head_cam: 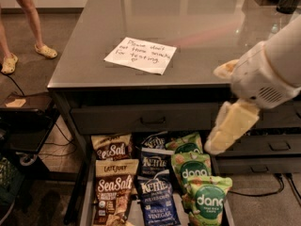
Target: Pick brown chip bag from middle drawer and place on counter
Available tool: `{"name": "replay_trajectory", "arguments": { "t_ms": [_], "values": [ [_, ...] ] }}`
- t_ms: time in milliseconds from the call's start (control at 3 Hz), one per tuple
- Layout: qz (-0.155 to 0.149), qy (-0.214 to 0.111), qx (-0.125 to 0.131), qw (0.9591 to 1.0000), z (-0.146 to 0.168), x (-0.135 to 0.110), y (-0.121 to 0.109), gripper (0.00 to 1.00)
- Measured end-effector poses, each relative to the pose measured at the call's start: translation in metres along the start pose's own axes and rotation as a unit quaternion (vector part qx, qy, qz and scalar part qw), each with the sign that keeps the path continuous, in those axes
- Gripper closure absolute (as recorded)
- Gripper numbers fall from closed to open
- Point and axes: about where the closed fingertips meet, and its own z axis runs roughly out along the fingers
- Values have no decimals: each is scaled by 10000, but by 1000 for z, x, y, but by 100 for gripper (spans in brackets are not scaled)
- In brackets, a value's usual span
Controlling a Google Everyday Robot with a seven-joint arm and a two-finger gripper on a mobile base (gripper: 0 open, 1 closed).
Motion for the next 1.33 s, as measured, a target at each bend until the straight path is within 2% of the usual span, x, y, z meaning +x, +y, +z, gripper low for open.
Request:
{"name": "replay_trajectory", "arguments": {
  "t_ms": [333, 667, 1000, 1333],
  "values": [
    [151, -324, -225, 9991, 50, -21, 21, 0],
    [312, -346, -288, 9985, 109, -36, 39, 0],
    [312, -343, -289, 9985, 109, -36, 39, 0],
    [331, -90, -239, 9991, 138, -11, 38, 0]
  ]
}}
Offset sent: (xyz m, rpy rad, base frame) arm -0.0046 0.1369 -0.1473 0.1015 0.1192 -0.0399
